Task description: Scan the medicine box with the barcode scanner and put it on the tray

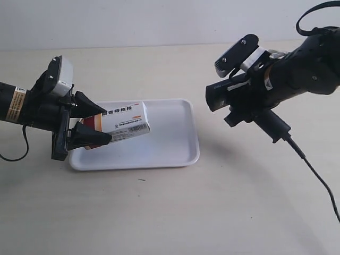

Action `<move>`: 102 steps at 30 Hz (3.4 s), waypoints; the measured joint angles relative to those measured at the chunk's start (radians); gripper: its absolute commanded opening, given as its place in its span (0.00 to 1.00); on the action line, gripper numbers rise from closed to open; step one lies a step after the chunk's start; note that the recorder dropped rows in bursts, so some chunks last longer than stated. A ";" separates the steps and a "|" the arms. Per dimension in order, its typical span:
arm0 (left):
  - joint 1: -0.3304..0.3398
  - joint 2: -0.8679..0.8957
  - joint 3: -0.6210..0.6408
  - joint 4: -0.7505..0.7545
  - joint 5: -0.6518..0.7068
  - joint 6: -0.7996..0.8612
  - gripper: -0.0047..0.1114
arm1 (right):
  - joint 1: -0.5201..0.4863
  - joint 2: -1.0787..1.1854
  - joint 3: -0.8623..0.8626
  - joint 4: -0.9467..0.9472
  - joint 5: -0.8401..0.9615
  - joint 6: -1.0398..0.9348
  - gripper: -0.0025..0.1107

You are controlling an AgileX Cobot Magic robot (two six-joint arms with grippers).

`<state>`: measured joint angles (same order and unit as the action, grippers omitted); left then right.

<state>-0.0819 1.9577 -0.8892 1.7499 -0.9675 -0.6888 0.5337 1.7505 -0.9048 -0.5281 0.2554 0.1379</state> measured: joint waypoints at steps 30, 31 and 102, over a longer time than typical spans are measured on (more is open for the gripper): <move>0.000 0.045 0.000 -0.072 -0.002 0.209 0.04 | -0.077 -0.039 -0.030 0.044 0.018 -0.152 0.02; 0.000 0.045 0.000 -0.072 -0.004 0.209 0.04 | -0.077 -0.034 -0.030 0.053 0.018 -0.154 0.02; -0.115 0.025 -0.087 -0.096 0.278 -0.280 0.94 | -0.129 0.040 -0.039 0.377 -0.086 0.032 0.83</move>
<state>-0.1970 1.9824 -0.9760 1.6537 -0.6899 -0.9692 0.4042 1.7908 -0.9435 -0.1510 0.1691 0.1702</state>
